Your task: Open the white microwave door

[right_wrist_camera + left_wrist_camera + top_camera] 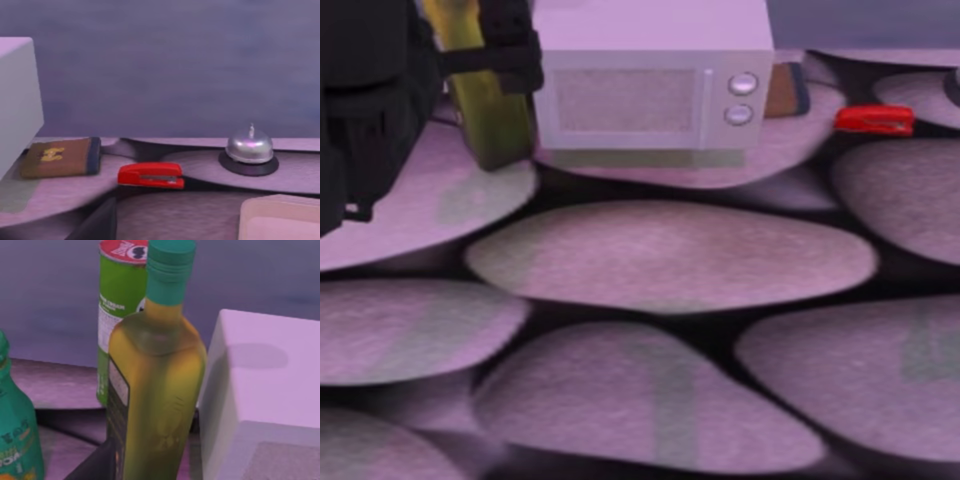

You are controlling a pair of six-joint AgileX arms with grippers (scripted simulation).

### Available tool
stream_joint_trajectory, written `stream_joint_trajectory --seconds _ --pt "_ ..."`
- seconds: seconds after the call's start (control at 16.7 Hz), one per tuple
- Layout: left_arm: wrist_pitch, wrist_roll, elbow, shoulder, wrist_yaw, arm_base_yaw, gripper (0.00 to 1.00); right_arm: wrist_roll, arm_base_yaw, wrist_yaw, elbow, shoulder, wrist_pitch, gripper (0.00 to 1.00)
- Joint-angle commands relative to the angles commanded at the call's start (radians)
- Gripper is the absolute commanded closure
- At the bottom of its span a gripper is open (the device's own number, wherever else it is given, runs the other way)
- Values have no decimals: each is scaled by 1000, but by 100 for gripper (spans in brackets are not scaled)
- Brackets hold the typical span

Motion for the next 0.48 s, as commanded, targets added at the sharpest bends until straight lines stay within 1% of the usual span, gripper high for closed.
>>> stream_joint_trajectory --seconds 0.24,0.48 --pt "-4 -92 285 388 -137 -156 0 0 0 0 0 0 0 0" --pt "-24 -153 484 672 -242 -276 0 0 0 0 0 0 0 0"
